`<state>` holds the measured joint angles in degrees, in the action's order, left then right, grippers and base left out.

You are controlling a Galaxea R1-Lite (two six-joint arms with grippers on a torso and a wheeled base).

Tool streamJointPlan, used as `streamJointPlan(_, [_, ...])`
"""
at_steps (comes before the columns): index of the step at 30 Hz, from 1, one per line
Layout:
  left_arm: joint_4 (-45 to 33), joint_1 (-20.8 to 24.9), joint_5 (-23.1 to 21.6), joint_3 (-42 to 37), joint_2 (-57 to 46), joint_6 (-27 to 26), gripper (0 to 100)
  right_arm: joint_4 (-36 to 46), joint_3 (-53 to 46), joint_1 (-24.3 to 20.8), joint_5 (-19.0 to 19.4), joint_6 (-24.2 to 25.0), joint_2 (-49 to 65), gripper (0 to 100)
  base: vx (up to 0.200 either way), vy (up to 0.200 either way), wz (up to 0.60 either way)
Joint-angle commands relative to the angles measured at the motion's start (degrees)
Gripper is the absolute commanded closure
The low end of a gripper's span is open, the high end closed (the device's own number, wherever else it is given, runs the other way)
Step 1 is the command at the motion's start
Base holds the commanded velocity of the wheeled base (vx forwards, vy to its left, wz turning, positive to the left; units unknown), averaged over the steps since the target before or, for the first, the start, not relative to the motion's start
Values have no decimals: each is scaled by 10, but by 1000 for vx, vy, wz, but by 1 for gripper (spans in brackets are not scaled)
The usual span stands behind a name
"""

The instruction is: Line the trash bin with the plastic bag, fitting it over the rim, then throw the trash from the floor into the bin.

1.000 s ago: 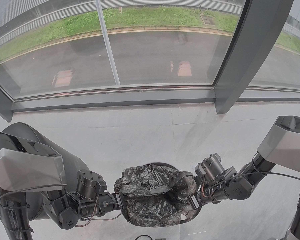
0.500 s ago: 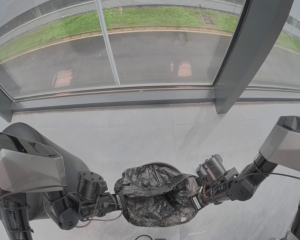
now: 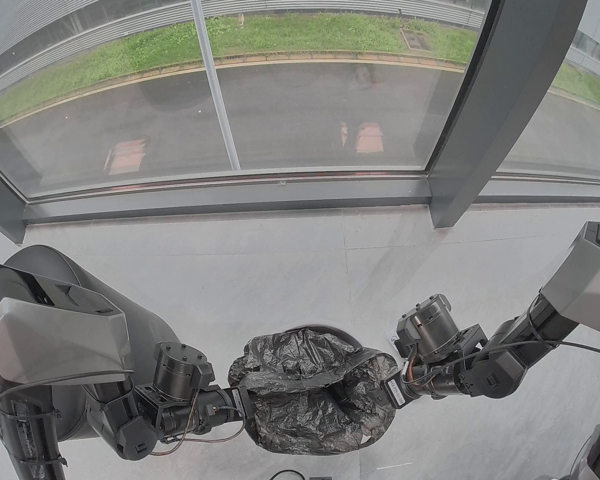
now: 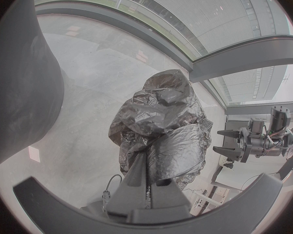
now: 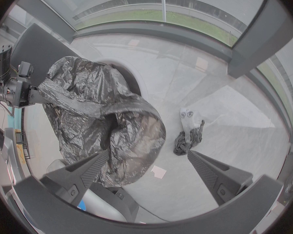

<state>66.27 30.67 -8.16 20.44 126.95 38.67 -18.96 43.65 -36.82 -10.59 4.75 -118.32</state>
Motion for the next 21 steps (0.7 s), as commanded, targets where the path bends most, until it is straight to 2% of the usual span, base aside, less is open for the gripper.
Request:
streamJointPlan(1, [0,0,0,-1,-2,0,100,0,37,-36,-9,-11,-12,0,0,0,0])
streamJointPlan(4, [0,0,0,-1,-3,0,100,0,71,-51,-14,-18,-39,0,0,0,0])
streamJointPlan(9, [0,0,0,-1,-5,0,100,1,115,-63,-44,-36,-82,0,0,0,0])
streamJointPlan(21, [0,-1,0,2,-4,0,100,5,123,-75,-47,-59,-94,0,0,0,0])
